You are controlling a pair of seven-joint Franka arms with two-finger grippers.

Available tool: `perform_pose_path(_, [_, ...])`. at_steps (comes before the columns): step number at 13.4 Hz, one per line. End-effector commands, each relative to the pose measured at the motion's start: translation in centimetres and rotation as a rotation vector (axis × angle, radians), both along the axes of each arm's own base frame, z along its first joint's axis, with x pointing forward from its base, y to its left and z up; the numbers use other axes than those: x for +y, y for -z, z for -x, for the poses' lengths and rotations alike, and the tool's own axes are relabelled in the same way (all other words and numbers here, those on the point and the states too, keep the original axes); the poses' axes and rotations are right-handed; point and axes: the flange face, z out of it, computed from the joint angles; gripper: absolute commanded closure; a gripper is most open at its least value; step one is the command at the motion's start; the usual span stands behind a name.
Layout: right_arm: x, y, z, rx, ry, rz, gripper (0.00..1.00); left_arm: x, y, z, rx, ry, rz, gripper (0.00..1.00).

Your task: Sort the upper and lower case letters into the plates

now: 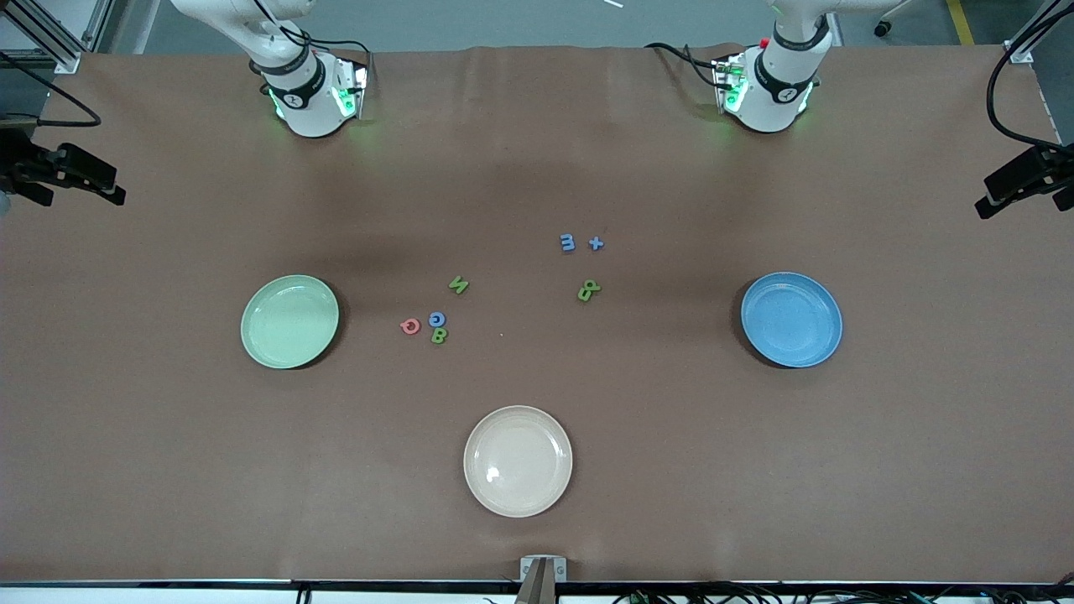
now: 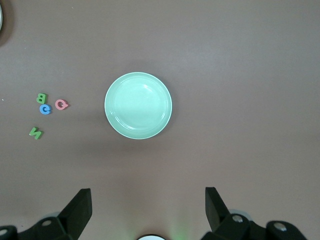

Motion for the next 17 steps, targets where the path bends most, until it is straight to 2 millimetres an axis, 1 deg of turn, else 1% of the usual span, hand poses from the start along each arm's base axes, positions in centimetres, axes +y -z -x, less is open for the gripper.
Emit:
perform_pose_path(1, [0.3, -0.7, 0.5, -0.013, 0.000, -0.014, 0.00, -0.7, -0.5, 0.3, 0.004, 0.026, -0.001, 0.00])
perform_pose_path(2, [0.5, -0.8, 0.5, -0.017, -0.004, -0.013, 0.00, -1.0, -0.4, 0.2, 0.005, 0.027, -0.001, 0.00])
perform_pose_path(4, [0.9, -0.9, 0.3, -0.029, -0.013, -0.013, 0.00, -0.7, -0.4, 0.3, 0.007, 0.018, 0.000, 0.00])
perform_pose_path(6, [1.4, -1.0, 0.2, -0.038, -0.021, -0.022, 0.00, -1.2, -0.3, 0.1, 0.010, 0.014, -0.001, 0.00])
perform_pose_path(7, [1.4, -1.0, 0.2, -0.038, -0.021, -0.023, 0.00, -1.8, -0.2, 0.1, 0.011, 0.024, 0.006, 0.00])
perform_pose_path(8, [1.4, -1.0, 0.2, -0.038, -0.021, -0.023, 0.00, -2.8, 0.4, -0.2, 0.022, 0.043, 0.010, 0.00])
perform_pose_path(9, [1.2, -1.2, 0.2, -0.039, -0.016, -0.023, 0.00, -4.3, 1.2, -0.5, 0.038, 0.054, 0.010, 0.00])
perform_pose_path(11, [0.7, -2.2, 0.1, -0.055, -0.009, -0.022, 0.00, -8.5, 3.9, -1.4, 0.091, 0.049, 0.010, 0.00])
perform_pose_path(13, [0.4, -1.8, -0.6, -0.035, 0.002, -0.019, 0.00, -13.0, 7.4, -2.5, 0.157, 0.009, 0.007, 0.00])
perform_pose_path(14, [-0.1, -0.8, -1.2, -0.016, 0.008, -0.017, 0.00, -14.9, 9.4, -3.1, 0.186, -0.016, 0.006, 0.00])
perform_pose_path(15, [-0.6, -0.4, -1.6, -0.011, 0.016, -0.013, 0.00, -16.7, 11.8, -3.8, 0.215, -0.043, 0.004, 0.00])
perform_pose_path(16, [-1.2, 0.9, -2.3, 0.011, 0.028, -0.016, 0.00, -18.5, 13.6, -4.3, 0.224, -0.051, 0.004, 0.00])
perform_pose_path(17, [-1.5, 2.8, -3.5, 0.038, 0.032, -0.007, 0.00, -20.1, 15.6, -5.0, 0.232, -0.067, 0.001, 0.00])
